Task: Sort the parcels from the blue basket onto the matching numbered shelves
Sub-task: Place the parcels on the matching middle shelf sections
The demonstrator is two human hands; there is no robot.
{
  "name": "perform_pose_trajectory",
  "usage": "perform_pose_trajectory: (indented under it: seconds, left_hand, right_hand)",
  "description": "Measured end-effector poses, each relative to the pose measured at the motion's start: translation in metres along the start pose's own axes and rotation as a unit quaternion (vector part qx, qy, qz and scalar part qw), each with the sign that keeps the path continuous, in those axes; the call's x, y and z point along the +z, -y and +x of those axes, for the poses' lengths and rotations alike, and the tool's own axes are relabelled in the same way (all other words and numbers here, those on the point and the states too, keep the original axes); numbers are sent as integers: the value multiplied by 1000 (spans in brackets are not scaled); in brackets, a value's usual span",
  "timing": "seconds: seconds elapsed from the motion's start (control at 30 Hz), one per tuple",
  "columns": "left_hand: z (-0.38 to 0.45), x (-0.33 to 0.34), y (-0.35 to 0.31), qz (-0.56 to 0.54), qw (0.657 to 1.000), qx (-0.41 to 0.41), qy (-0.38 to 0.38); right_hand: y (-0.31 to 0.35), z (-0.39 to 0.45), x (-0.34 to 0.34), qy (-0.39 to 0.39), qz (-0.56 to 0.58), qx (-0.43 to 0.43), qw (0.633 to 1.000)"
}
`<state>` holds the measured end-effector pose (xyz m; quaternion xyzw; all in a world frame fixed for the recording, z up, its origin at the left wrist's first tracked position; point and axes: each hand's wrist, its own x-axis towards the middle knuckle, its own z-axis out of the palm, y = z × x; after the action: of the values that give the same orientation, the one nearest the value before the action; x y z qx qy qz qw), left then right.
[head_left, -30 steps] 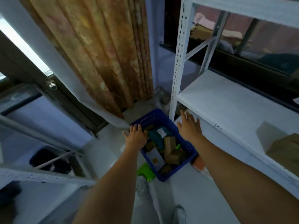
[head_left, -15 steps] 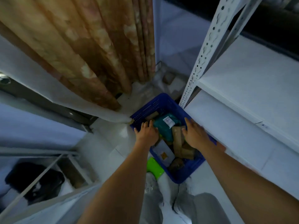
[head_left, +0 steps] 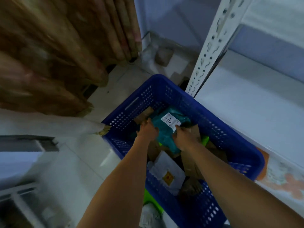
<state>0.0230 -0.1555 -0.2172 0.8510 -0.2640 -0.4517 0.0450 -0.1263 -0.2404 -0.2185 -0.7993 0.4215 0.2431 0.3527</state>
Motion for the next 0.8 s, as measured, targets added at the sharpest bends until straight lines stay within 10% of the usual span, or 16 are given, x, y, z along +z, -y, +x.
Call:
perform_pose_trajectory:
  seconds: [0.23, 0.43, 0.8]
  left_hand:
    - [122, 53, 19, -56, 998, 8, -10]
    - [155, 89, 41, -208, 976, -70, -6]
    - [-42, -13, 17, -465, 877, -124, 23]
  right_hand:
    - [-7, 93, 79, 2, 163, 117, 980]
    - [-2, 100, 89, -102, 414, 236, 873]
    - [30, -46, 3, -43, 482, 194, 854]
